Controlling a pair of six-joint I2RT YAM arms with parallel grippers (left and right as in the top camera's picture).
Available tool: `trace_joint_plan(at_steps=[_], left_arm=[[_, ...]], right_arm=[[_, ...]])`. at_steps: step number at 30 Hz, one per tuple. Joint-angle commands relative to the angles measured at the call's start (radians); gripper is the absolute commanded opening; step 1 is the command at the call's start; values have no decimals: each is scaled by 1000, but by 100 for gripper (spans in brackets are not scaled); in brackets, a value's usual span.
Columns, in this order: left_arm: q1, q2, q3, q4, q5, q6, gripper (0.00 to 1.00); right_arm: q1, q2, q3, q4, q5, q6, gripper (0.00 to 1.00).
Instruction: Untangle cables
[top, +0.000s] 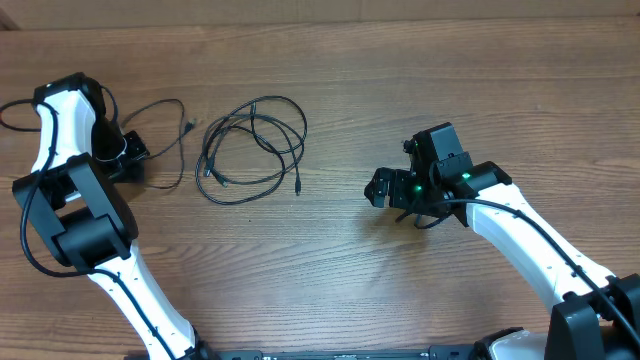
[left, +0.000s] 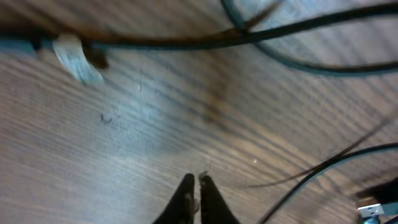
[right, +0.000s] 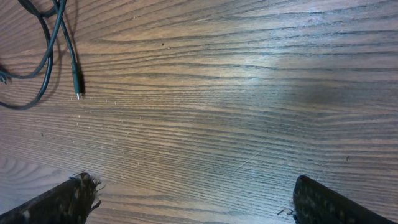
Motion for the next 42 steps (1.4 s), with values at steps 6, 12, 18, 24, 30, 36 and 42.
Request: trace_joint_plan(at_steps=[6,12,18,24,30,36,42], left_arm=[[108,1,132,42,206,37,4],[220,1,238,71,360,44,5],[232,3,230,103,383,53,62],[195,3,230,106,415,54,100],[84,1,230,87,216,27,100],[-55,-9,231,79,-68,-42,100],[-164,-24,231,74,-49,-50,100]], right_arm=[[-3,2,-1,4,10,0,100],[-3,2,-1,4,10,0,100],[-3,2,-1,4,10,0,100],[-3,2,-1,4,10,0,100],[-3,2,-1,4,10,0,100],[-3,2,-1,4,10,0,100],[-3,2,-1,4,10,0,100]])
